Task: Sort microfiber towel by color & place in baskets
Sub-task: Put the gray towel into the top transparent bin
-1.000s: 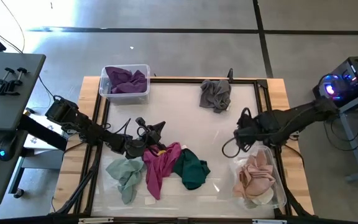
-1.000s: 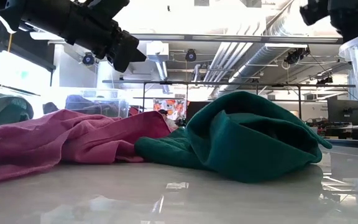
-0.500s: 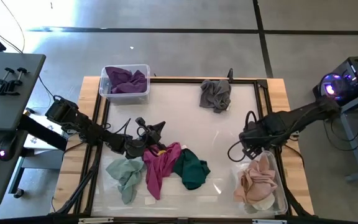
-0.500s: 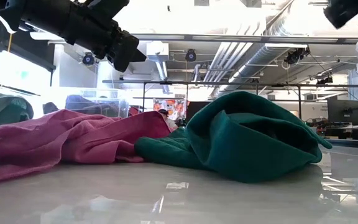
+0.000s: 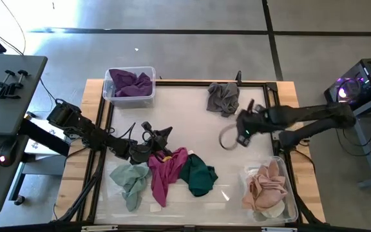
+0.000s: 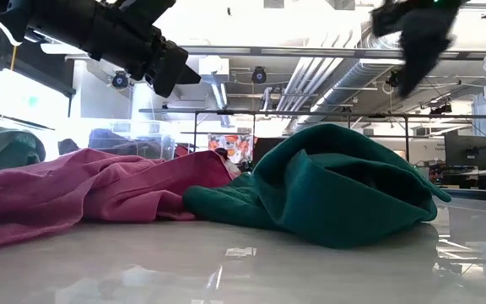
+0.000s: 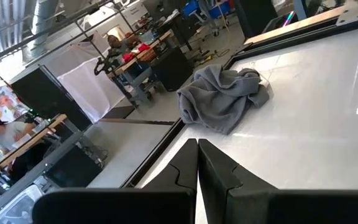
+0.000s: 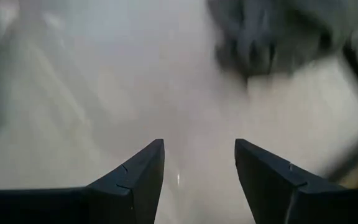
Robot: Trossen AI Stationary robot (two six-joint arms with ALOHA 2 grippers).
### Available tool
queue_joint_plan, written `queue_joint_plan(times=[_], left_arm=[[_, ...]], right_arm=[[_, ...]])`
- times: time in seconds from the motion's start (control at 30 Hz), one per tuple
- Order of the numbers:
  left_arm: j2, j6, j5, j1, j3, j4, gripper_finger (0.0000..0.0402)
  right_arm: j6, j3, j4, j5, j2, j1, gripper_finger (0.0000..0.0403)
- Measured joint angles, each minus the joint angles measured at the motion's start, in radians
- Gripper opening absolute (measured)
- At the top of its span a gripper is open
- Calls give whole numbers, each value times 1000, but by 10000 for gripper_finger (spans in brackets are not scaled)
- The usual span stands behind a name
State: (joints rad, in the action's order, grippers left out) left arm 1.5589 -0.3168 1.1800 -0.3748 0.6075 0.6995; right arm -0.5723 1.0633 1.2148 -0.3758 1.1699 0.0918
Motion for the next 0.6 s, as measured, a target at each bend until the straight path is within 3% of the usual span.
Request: queue_joint_plan(times=[0.17, 0.3, 0.47, 0.6], left_arm=[[0, 1, -2, 0, 0, 0, 0], [0, 2, -2, 0, 0, 0, 0], [0, 33, -3, 0, 0, 2, 0], [0, 73, -3, 0, 0, 3, 0]], right_arm=[[323, -160, -552, 13, 33, -187, 192], [505, -220, -840, -30, 76, -258, 193], [450, -194, -908, -91, 138, -349, 205], [382, -188, -906, -84, 208, -417, 244]])
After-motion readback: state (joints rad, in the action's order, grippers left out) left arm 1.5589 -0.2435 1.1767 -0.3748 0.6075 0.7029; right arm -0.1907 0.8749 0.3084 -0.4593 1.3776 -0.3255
